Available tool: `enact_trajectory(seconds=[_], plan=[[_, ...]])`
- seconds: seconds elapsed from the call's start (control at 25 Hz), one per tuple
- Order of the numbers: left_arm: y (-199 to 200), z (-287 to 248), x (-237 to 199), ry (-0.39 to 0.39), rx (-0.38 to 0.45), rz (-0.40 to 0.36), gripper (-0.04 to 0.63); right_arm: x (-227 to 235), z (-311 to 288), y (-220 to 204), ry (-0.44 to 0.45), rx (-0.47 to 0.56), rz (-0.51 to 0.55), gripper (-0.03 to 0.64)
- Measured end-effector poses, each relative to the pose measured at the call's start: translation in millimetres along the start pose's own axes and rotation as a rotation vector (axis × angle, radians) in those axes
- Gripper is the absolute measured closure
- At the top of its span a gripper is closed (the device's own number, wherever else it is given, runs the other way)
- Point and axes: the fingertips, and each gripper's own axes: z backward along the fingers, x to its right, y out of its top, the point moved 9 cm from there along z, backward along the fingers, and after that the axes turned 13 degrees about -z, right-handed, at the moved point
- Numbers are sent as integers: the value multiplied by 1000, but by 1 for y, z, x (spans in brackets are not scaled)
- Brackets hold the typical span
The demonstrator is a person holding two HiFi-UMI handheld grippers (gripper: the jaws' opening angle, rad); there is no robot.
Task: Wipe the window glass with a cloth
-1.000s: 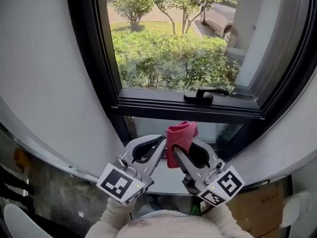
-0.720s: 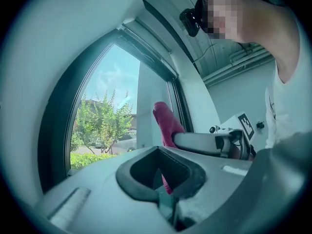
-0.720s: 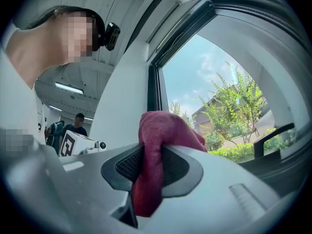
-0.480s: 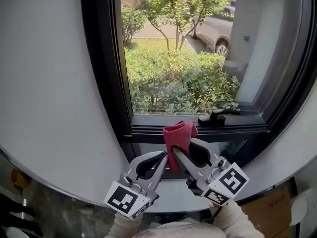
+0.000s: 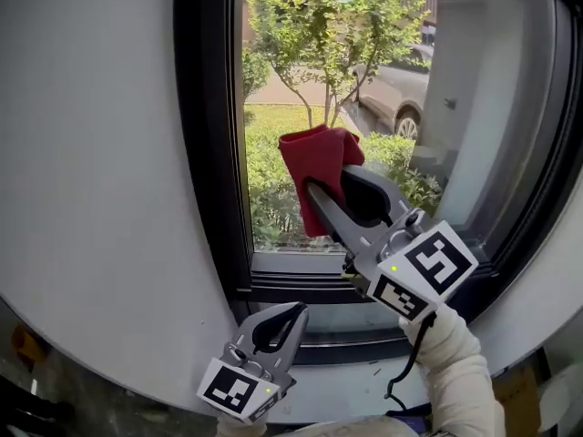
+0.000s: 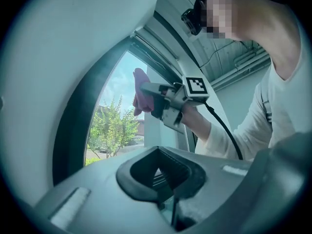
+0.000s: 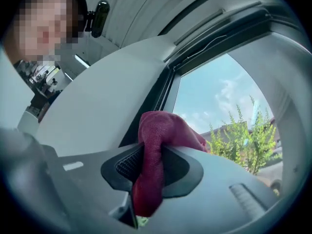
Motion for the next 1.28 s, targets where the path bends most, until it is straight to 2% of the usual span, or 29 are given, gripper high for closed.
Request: enact_trajectory(seconds=[0.36,0.6,0.84,0.96,1.16,1.28], plan=[[16,-19,-25,20,37,-38,594,27,-93,114,-29,101,121,499],[47,-22,-39,55,61,-58,594,31,-140,172,-57,121,86,500],[66,-28,-57,125,97,-74,594,33,-164,164,-111,84,88,500],[72,-38,-63,141,124,-80,594,37,-167,157,-138,64,130,503],[100,-47,-66,161,163,-149,594,44,-162,168,-190,4,212,503],[99,-51,-66,155,174,-150,594,54,-150,169,-218,-31,247,505]])
